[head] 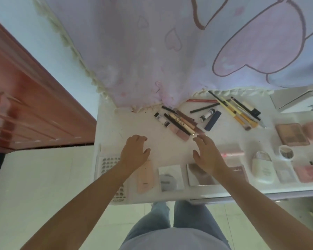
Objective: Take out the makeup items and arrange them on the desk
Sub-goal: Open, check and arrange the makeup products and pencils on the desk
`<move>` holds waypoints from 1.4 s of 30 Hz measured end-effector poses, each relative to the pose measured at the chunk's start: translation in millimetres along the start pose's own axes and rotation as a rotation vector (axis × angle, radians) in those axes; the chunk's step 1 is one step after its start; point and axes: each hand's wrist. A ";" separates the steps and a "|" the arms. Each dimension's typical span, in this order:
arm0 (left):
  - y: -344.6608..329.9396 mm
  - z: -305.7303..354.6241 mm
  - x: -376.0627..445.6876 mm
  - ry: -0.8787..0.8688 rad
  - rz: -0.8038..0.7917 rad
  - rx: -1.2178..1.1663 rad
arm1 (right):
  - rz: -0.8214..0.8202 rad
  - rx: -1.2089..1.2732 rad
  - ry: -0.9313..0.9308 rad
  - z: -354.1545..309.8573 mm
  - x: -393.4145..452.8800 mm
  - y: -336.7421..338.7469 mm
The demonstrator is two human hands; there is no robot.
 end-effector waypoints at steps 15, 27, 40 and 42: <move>-12.7 -69.3 -80.7 0.189 0.082 0.068 | -0.200 -0.340 0.200 -86.2 -22.1 -74.6; -12.3 -91.1 -102.0 0.357 0.015 -0.060 | -0.217 -0.331 0.301 -107.5 -6.8 -74.2; 18.5 -156.3 -82.2 0.358 -0.202 -0.384 | -0.450 -0.271 0.158 -195.9 25.0 -89.6; 21.4 -165.1 -77.9 0.331 -0.232 -0.403 | -0.415 -0.192 0.079 -203.5 21.3 -91.3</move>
Point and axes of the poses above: each hand's wrist, its own x-axis towards the middle knuckle, its own y-axis out of the back of the hand, z = x × y
